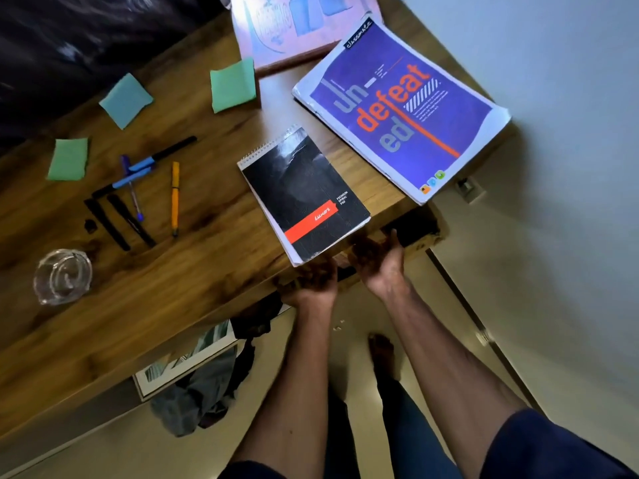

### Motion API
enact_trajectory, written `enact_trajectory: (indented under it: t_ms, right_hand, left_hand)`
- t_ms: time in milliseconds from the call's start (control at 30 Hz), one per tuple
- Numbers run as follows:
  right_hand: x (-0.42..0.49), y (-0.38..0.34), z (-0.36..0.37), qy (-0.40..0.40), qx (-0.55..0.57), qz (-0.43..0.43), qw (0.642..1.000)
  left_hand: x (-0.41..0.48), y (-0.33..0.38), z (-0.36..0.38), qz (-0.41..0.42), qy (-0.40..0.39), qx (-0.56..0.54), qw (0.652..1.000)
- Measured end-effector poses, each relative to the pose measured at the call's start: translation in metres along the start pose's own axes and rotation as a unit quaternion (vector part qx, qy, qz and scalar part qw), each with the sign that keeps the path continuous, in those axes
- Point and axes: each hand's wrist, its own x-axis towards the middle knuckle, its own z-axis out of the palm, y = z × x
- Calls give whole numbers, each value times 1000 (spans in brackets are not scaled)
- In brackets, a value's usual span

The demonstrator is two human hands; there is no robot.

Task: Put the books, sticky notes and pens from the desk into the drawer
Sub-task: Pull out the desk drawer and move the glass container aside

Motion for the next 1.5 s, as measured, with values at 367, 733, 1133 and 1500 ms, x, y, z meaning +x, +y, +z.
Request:
enact_trajectory:
  t_ms: [367, 733, 1133, 1500]
  right_hand:
    - [-2, 10, 3, 39, 14, -4, 999]
    - [-58, 4, -52, 69, 13, 18, 997]
    - [-144, -2, -36, 279, -394, -364, 797]
    - [-134, 15, -2, 0, -882, -386, 269]
  left_hand:
    - [-12, -2, -1, -6, -28, 20, 999]
    - [-47, -27, -60, -33, 24, -31, 999]
    - [-120, -35, -123, 265, -68, 759, 590]
    - [-115, 38, -72, 397, -119, 891, 185]
